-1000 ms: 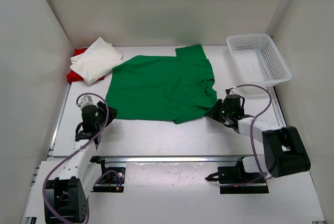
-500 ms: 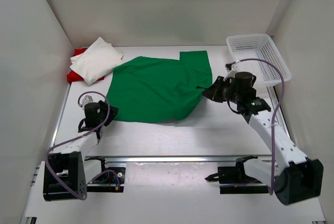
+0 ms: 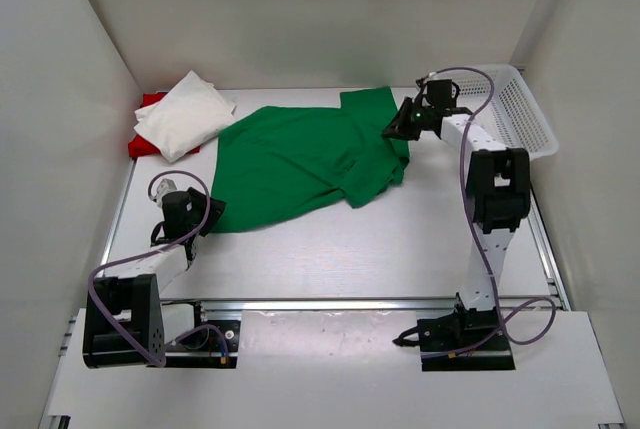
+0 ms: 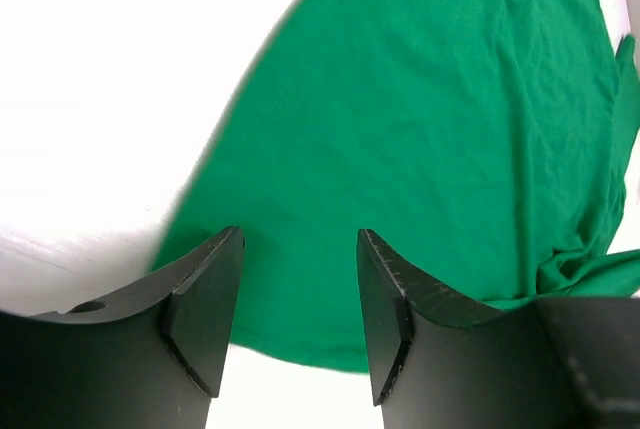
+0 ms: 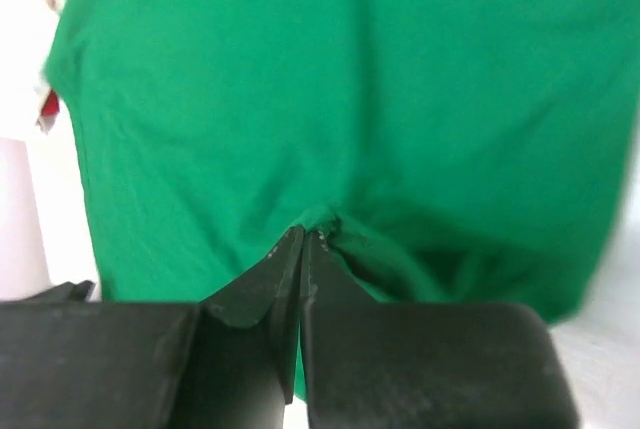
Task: Fold and stack the t-shirts
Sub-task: Flatten out the tshirt
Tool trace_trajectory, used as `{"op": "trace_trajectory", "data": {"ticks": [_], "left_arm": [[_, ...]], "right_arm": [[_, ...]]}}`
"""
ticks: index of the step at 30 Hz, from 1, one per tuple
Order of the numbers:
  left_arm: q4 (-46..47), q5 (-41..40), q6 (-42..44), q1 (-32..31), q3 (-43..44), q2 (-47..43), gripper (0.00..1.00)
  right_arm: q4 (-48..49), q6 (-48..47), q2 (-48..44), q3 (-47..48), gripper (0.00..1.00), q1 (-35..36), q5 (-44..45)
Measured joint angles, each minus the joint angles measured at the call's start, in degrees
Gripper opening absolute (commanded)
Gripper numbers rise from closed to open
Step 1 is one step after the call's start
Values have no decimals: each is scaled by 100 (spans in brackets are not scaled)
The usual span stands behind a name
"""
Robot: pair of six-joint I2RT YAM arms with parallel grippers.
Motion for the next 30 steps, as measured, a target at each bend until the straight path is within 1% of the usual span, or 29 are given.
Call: {"op": "trace_trajectory", "data": {"ticks": [1, 2, 4, 6, 8, 9, 12, 15, 17, 19, 22, 25, 28, 29, 30], "left_arm": [[26, 0, -2, -2, 0, 26, 59], [59, 4, -9, 0, 0, 57, 59], [105, 24, -44, 0, 0, 105, 59], [157, 50, -72, -2, 0, 149, 59], [188, 72, -92, -17, 0, 166, 59], [201, 83, -103, -33, 0, 166, 59], [249, 129, -116, -52, 0, 177, 59], [297, 181, -151, -35, 0, 236, 59], [302, 192, -160, -9, 0, 262, 59], [317, 192, -160, 33, 0, 262, 59], [319, 133, -157, 22, 11, 273, 59], [323, 52, -151, -79, 114, 446, 58], [317, 55, -111, -155, 280, 710, 56], [313, 52, -92, -184, 284, 717, 53], [275, 33, -68, -236, 284, 678, 53]], "right_arm": [[42, -114, -151, -24, 0, 76, 107], [127, -160, -450, -319, 0, 173, 219], [356, -173, -1471, -1552, 0, 442, 420], [452, -61, -2793, -2997, 0, 815, 579], [367, 0, -3976, -4037, 0, 1287, 732], [251, 37, -4448, -4395, 0, 1506, 809], [-118, 179, -5466, -4951, 0, 1860, 1051], [-461, 249, -5971, -4854, 1, 1897, 1215], [-522, 227, -5991, -4581, 0, 1803, 1209], [-472, 195, -5827, -4315, 0, 1563, 1130], [-90, 179, -5399, -4203, 0, 1078, 1032], [295, 201, -4365, -3985, 0, 680, 789], [485, 199, -2789, -3230, 0, 470, 575], [575, 192, -2417, -3056, 0, 439, 549], [695, 197, -2135, -2988, 0, 420, 522]]}}
